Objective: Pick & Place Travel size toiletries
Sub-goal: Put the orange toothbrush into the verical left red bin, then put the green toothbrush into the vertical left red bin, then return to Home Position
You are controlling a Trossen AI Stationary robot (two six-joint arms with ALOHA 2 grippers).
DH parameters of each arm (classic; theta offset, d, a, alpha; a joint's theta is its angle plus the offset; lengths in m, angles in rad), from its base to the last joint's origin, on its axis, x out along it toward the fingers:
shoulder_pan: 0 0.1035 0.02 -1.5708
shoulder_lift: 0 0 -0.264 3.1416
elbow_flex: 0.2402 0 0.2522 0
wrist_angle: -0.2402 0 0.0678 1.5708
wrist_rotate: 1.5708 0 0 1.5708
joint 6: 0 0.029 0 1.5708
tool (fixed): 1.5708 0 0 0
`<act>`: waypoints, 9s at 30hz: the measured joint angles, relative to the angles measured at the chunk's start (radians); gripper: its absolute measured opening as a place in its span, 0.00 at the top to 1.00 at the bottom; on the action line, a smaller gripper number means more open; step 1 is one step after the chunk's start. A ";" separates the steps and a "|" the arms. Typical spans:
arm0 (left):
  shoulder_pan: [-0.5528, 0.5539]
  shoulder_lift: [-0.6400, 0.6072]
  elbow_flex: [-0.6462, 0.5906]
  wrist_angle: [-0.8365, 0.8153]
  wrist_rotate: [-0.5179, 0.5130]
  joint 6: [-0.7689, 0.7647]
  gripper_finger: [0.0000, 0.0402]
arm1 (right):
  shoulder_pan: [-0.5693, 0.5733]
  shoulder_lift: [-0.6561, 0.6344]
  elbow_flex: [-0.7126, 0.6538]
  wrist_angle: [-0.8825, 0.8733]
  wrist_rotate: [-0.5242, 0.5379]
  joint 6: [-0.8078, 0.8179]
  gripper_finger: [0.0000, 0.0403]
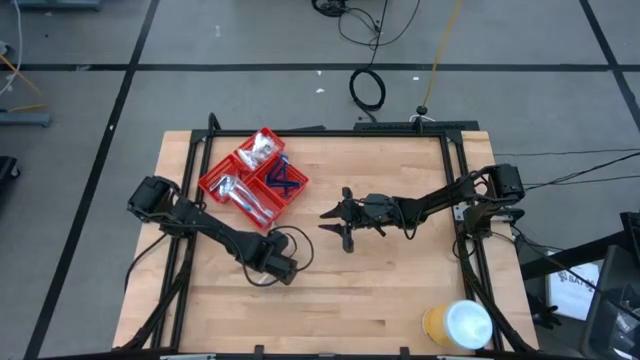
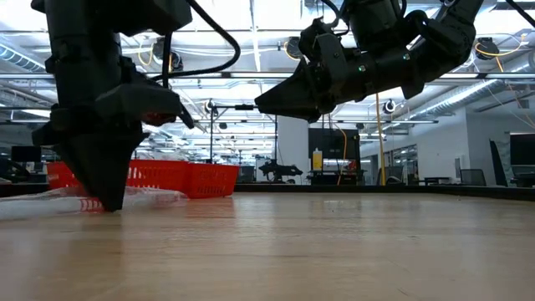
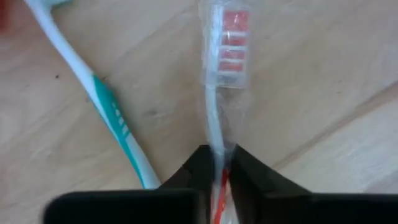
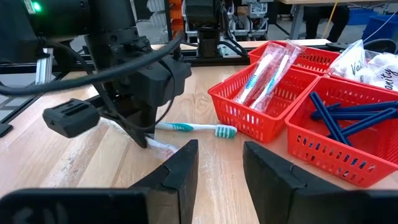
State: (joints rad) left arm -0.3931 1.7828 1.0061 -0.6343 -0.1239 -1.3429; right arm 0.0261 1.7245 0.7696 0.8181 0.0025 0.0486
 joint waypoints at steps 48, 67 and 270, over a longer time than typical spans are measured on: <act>0.007 -0.547 -0.576 0.273 -1.219 -0.339 0.95 | -0.001 0.000 0.000 -0.008 0.000 -0.005 0.71; 0.034 -0.554 -0.576 0.273 -1.179 -0.334 0.41 | -0.001 0.000 0.000 -0.008 0.001 -0.008 0.71; 0.360 -1.769 -0.990 0.676 -0.004 1.285 0.33 | 0.021 -1.670 -0.656 -0.584 -0.056 -0.087 0.71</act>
State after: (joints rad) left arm -0.0330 0.0135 0.0158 0.0414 -0.1276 -0.0582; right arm 0.0475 0.0546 0.1132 0.2343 -0.0540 -0.0380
